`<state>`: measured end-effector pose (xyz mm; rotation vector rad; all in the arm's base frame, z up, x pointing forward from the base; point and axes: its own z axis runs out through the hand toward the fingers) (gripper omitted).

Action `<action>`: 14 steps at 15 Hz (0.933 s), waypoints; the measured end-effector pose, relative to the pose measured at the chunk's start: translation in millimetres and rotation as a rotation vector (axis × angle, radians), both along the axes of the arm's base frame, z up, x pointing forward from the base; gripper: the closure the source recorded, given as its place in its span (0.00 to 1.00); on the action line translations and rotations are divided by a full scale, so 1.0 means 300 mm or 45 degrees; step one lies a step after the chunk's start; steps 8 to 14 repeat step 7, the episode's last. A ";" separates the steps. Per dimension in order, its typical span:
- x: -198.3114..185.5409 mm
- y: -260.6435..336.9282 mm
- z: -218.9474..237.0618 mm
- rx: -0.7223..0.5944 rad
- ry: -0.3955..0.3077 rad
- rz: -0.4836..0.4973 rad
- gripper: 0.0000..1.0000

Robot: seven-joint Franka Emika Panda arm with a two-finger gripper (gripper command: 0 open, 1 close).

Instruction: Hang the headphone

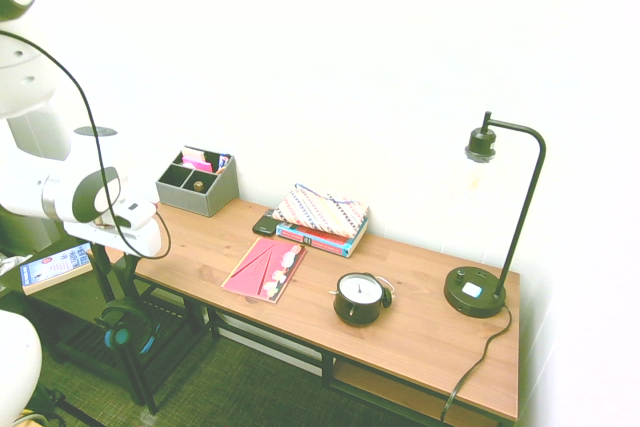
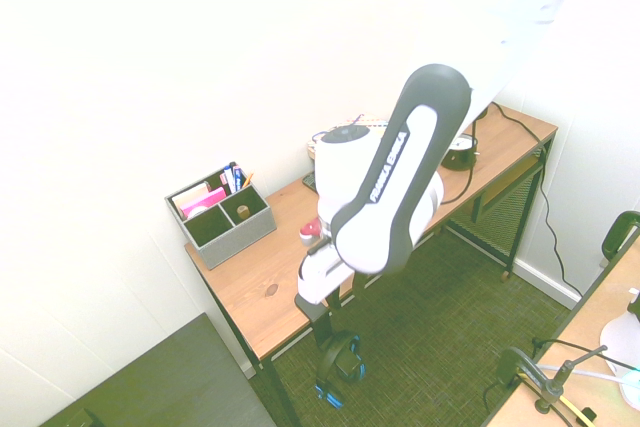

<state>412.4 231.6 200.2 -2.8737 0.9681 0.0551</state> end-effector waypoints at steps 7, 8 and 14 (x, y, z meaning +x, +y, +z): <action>0.059 -0.494 0.662 -0.190 -0.001 -0.059 0.00; 0.059 -0.494 0.662 -0.190 -0.001 -0.059 0.00; 0.059 -0.494 0.662 -0.190 -0.001 -0.059 0.00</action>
